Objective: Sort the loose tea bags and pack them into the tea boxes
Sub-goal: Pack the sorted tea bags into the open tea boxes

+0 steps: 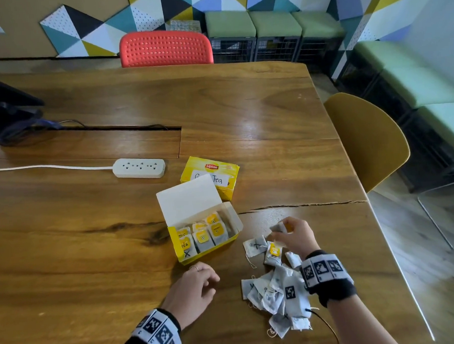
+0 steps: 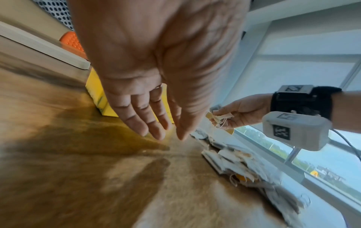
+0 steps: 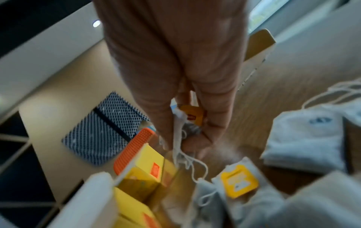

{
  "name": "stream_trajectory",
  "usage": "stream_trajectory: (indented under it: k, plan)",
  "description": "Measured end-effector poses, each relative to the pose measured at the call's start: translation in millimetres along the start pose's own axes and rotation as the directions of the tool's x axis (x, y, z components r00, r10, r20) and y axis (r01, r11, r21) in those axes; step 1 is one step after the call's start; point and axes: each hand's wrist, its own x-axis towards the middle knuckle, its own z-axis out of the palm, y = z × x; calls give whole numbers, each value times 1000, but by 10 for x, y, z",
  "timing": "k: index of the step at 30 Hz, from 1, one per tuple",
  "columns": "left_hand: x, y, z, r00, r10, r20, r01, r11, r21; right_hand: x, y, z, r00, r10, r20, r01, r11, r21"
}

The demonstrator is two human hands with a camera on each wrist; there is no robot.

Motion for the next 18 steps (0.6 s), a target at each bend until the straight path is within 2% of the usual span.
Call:
stream_trajectory:
  k: [2, 5, 7, 10, 12, 15, 18]
  plan:
    - [35, 28, -15, 999, 5, -37, -7, 998, -60, -144, -53, -44, 999, -14, 42, 5, 978, 207]
    - [109, 136, -65, 996, 34, -88, -49, 983, -175, -415, -169, -66, 971, -58, 232, -44, 911, 411]
    - [160, 246, -117, 992, 26, -125, -61, 957, -283, -512, -159, -15, 948, -108, 298, -12, 927, 375]
    - [227, 394, -179, 985, 40, -166, -105, 908, -406, -562, -93, 150, 948, -149, 280, 110, 982, 152]
    - [275, 433, -177, 986, 73, -147, -131, 888, -440, -604, -94, 247, 948, -174, 268, 166, 985, 50]
    - [335, 441, -158, 993, 91, -73, -114, 884, -453, -640, -134, 330, 947, -190, 259, 174, 981, 83]
    - [383, 431, -170, 991, 102, -92, -132, 886, -444, -690, -190, 372, 940, -190, 283, 157, 978, 135]
